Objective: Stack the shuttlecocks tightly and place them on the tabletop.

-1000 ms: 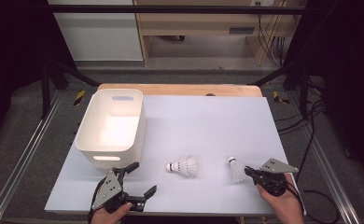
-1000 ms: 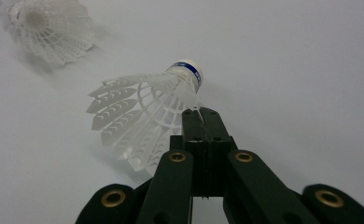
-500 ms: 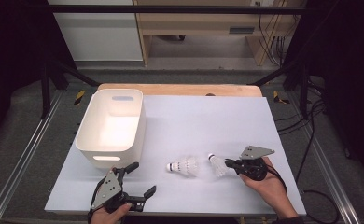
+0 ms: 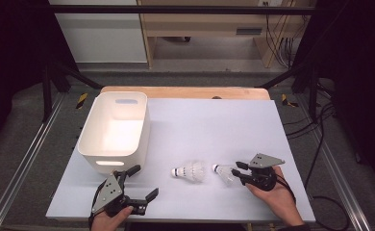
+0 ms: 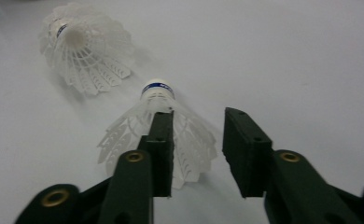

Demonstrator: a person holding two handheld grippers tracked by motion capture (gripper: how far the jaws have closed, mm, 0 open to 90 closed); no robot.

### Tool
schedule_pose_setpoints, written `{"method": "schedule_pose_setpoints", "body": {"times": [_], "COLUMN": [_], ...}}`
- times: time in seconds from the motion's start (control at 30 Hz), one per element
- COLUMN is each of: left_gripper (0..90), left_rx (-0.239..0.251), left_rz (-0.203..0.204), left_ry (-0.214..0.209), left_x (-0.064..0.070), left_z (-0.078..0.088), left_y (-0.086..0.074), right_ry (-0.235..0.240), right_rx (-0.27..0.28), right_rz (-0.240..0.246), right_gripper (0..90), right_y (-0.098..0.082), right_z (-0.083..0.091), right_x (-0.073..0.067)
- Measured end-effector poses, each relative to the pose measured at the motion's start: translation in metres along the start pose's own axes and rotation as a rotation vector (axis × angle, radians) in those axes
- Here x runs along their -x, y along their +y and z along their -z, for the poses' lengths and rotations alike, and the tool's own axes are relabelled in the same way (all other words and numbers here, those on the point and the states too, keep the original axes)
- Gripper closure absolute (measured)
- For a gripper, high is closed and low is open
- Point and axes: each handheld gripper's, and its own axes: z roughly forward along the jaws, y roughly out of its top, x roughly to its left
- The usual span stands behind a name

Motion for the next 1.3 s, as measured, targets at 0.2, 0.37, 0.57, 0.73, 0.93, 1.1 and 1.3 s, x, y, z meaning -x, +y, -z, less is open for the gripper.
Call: {"method": "schedule_pose_setpoints", "body": {"times": [0.2,0.37,0.57,0.73,0.93,1.1,1.3], "left_gripper": [4.4,4.4,4.3,4.3,4.2,4.2,4.2], "left_rx": [0.001,0.004,0.002,0.007,0.007,0.009,0.013], "left_rz": [-0.005,-0.011,-0.012,-0.006,-0.009,-0.009,-0.003], "left_ry": [0.001,0.002,0.001,0.006,0.008,0.011,0.016], "left_x": [0.000,0.000,-0.001,-0.002,-0.002,-0.003,-0.005], "left_z": [0.001,0.002,0.001,0.002,0.001,0.002,0.002], "left_y": [0.000,0.001,0.001,0.001,0.001,0.001,0.001], "right_ry": [-0.058,-0.097,-0.173,-0.215,-0.224,-0.207,-0.177], "right_rx": [0.005,0.013,0.020,0.046,0.077,0.070,0.058], "right_rz": [0.003,-0.005,-0.043,-0.085,-0.098,-0.119,-0.140], "right_gripper": [41.1,29.8,15.9,10.1,8.5,7.9,8.3], "right_y": [-0.003,-0.003,-0.007,-0.014,-0.018,-0.026,-0.031], "right_z": [0.004,0.005,0.012,0.024,0.038,0.044,0.047], "right_x": [-0.003,-0.008,-0.015,-0.021,-0.031,-0.034,-0.039]}}
